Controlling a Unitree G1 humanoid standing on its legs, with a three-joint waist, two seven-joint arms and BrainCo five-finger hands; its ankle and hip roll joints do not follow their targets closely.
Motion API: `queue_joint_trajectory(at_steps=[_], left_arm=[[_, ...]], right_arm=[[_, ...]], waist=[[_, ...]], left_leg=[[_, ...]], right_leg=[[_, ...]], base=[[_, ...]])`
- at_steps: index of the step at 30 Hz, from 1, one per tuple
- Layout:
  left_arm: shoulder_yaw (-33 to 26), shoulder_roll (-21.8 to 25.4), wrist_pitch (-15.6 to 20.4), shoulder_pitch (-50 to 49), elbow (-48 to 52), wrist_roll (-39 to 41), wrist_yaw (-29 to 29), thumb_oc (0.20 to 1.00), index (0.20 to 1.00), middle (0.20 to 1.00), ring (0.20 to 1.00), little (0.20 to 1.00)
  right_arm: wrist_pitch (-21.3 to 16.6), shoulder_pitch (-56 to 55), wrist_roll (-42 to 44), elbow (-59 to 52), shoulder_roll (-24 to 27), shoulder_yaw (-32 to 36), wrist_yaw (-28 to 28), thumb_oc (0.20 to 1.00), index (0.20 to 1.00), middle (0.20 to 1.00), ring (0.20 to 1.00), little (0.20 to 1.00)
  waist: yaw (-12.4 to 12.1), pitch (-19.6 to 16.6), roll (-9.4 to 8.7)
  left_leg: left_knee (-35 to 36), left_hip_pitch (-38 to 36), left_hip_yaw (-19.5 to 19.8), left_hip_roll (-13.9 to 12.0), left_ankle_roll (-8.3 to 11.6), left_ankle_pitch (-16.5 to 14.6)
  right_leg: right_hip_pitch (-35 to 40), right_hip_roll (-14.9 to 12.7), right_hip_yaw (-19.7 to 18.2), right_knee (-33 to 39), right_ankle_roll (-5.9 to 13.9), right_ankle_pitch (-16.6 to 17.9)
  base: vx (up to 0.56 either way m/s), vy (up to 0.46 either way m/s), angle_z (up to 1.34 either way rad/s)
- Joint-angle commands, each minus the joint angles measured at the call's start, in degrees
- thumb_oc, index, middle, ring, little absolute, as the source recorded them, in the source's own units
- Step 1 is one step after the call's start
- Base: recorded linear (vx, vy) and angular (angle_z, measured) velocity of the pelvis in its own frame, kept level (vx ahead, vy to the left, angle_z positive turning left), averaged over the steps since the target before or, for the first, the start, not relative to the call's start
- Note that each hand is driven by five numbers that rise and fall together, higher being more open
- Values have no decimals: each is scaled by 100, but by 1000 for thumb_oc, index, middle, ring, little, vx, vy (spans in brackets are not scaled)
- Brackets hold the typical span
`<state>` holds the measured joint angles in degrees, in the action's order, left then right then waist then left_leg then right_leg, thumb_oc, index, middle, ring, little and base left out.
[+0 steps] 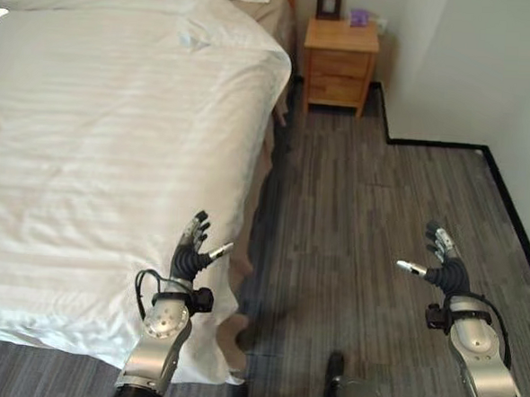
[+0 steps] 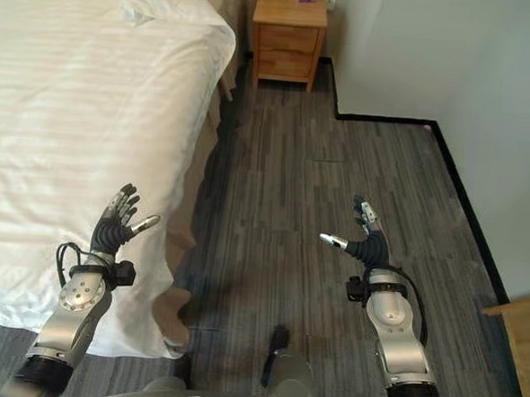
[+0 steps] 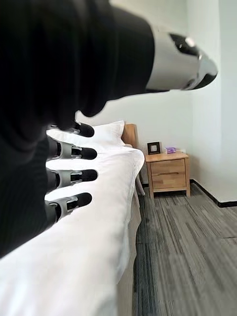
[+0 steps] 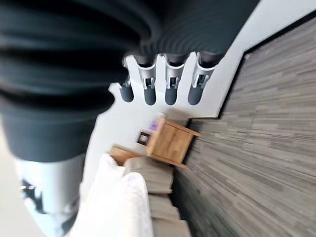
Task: Making the bed.
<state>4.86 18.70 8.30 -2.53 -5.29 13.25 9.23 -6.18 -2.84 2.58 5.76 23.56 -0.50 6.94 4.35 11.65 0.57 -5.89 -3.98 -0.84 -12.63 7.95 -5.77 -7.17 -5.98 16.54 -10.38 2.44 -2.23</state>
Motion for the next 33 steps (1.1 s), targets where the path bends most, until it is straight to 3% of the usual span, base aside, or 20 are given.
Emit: queue_joint_trajectory(at_steps=[1, 3, 6, 8, 10, 11, 12, 13, 16, 18, 19, 21, 23, 24, 25, 26, 28, 30, 32, 33], left_arm=[[-102, 47, 399, 153, 389, 210, -38, 1000, 1000, 1000, 1000, 1000], [-26, 9, 440, 141, 435, 323, -49, 1000, 1000, 1000, 1000, 1000], [39, -19, 413, 157, 485, 414, -71, 1000, 1000, 1000, 1000, 1000], [35, -94, 434, 47, 551, 422, -93, 1000, 1000, 1000, 1000, 1000], [52, -154, 415, -71, 586, 413, -161, 1000, 1000, 1000, 1000, 1000], [21, -155, 409, -111, 593, 398, -151, 1000, 1000, 1000, 1000, 1000], [51, -152, 390, -148, 587, 419, -168, 1000, 1000, 1000, 1000, 1000], [62, -174, 379, -171, 592, 416, -184, 1000, 1000, 1000, 1000, 1000], [85, -179, 379, -238, 568, 412, -156, 1000, 1000, 1000, 1000, 1000], [96, -133, 381, -282, 588, 407, -133, 1000, 1000, 1000, 1000, 1000], [115, -87, 364, -255, 586, 413, -145, 1000, 1000, 1000, 1000, 1000], [161, 12, 319, -259, 583, 365, -128, 1000, 1000, 1000, 1000, 1000], [233, 170, 239, -134, 564, 142, -28, 1000, 1000, 1000, 1000, 1000], [234, 245, 237, -108, 581, 121, -28, 1000, 1000, 1000, 1000, 1000], [232, 243, 237, -105, 581, 122, -28, 1000, 1000, 1000, 1000, 1000], [211, 333, 257, -50, 601, 96, -25, 1000, 1000, 1000, 1000, 1000], [194, 337, 274, 13, 608, 131, 1, 1000, 1000, 1000, 1000, 1000], [170, 306, 277, -57, 628, 167, -35, 1000, 1000, 1000, 1000, 1000], [135, 255, 262, -125, 599, 194, -54, 1000, 1000, 1000, 1000, 1000], [132, 255, 261, -126, 600, 194, -55, 1000, 1000, 1000, 1000, 1000]], right_arm=[[-364, 84, -14, -239, 217, -46, -13, 1000, 1000, 1000, 1000, 1000], [-390, 132, 107, -252, 274, -102, -15, 1000, 1000, 1000, 1000, 1000], [-307, 273, 73, -187, 310, -163, -29, 1000, 1000, 1000, 1000, 1000], [-300, 297, 43, -155, 265, -220, -35, 1000, 1000, 1000, 1000, 1000], [-313, 291, 38, -121, 247, -272, -87, 1000, 1000, 1000, 1000, 1000], [-317, 301, 14, -40, 244, -318, -88, 1000, 1000, 1000, 1000, 1000], [-349, 318, -35, 65, 278, -366, -62, 1000, 1000, 1000, 1000, 1000], [-347, 314, -57, 47, 268, -359, -65, 1000, 1000, 1000, 1000, 1000], [-327, 297, -147, 10, 253, -413, -74, 1000, 1000, 1000, 1000, 1000], [-299, 258, -233, -17, 200, -443, -84, 1000, 1000, 1000, 1000, 1000], [-283, 226, -272, -32, 149, -492, -100, 1000, 1000, 1000, 1000, 1000], [-284, 189, -392, -34, 45, -559, -88, 1000, 1000, 1000, 1000, 1000], [-267, 286, -529, -28, -25, -691, -109, 1000, 1000, 1000, 1000, 1000], [-247, 324, -530, -56, -43, -713, -118, 1000, 1000, 1000, 1000, 1000], [-246, 328, -530, -56, -41, -714, -117, 1000, 1000, 1000, 1000, 1000], [-260, 367, -599, -154, -36, -697, -94, 1000, 1000, 1000, 1000, 1000], [-233, 359, -620, -189, -50, -628, -35, 1000, 1000, 1000, 1000, 1000], [-211, 344, -622, -211, -67, -592, -32, 1000, 1000, 1000, 1000, 1000], [-198, 310, -641, -163, -75, -544, 9, 1000, 1000, 1000, 1000, 1000], [-198, 311, -641, -162, -75, -547, 10, 1000, 1000, 1000, 1000, 1000]], waist=[[-14, -105, 16], [-184, 88, -162], [-522, 299, -344], [-762, 319, -336], [-892, 266, -242], [-980, 224, -165], [-1146, 193, -32], [-1191, 195, -43], [-1349, 111, -82], [-1465, 24, -173], [-1508, 2, -217], [-1601, -38, -429], [-1439, 8, -496], [-1346, 38, -473], [-1363, 20, -445], [-1220, 80, -292], [-1009, 183, -265], [-810, 222, -209], [-679, 246, -283], [-662, 252, -275]], left_leg=[[-1926, -723, 135, 22, 199, 1078], [-3125, -99, 89, 141, 39, 1199], [-3707, 913, -212, 434, -83, 600], [-3025, 1434, -510, 584, -162, 525], [-1607, 1523, -711, 649, -352, 373], [-877, 1606, -731, 697, -354, 634], [574, 1813, -818, 614, -253, 1230], [1018, 1809, -833, 651, -238, 1346], [1089, 2117, -648, 669, -196, 1529], [1038, 2084, -544, 660, -190, 1862], [1005, 2048, -522, 654, -218, 1988], [955, 1817, -600, 765, -442, 1859], [1030, 1246, -616, 926, -665, 1502], [1065, 970, -588, 964, -736, 1332], [1074, 989, -598, 927, -730, 1349], [1089, 611, -610, 828, -779, 1060], [1089, 262, -484, 911, -784, 745], [1089, -34, -335, 951, -743, 511], [1089, -369, -189, 1025, -669, 217], [1089, -368, -173, 1014, -665, 228]], right_leg=[[162, 91, -316, 1505, 135, 721], [541, 112, -409, 1538, -75, 517], [959, -13, -633, 1538, -66, 279], [1151, 4, -846, 1538, -24, 65], [1388, 62, -947, 1538, 71, -176], [1457, 152, -998, 1538, 102, -262], [1875, 286, -1085, 1538, 140, -604], [2035, 256, -1084, 1538, 167, -677], [2466, 201, -1284, 1538, 236, -884], [2792, 146, -1508, 1538, 275, -1052], [2920, 83, -1555, 1512, 301, -1046], [2748, -53, -1620, 534, 540, -720], [1969, -180, -1627, -1029, 971, 387], [1636, -228, -1555, -1655, 1033, 721], [1605, -193, -1574, -1645, 1026, 751], [1004, -374, -1195, -2208, 985, 918], [553, -447, -771, -2010, 760, 395], [264, -309, -432, -1159, 631, 117], [81, -157, -339, 0, 571, 89], [119, -143, -315, 65, 565, 132]], base=[[379, -347, -11], [428, -304, -25], [441, -120, -44], [453, 44, -74], [529, 125, -78], [819, 207, -10], [842, 163, 9], [668, 116, -6], [758, 168, -46], [642, 198, -59], [407, 141, -44], [553, 209, -56], [479, 252, -40], [313, 200, 6], [444, 259, 19], [470, 205, 23], [626, 186, 30], [544, 50, 75], [487, -31, 62], [481, -51, 52]])
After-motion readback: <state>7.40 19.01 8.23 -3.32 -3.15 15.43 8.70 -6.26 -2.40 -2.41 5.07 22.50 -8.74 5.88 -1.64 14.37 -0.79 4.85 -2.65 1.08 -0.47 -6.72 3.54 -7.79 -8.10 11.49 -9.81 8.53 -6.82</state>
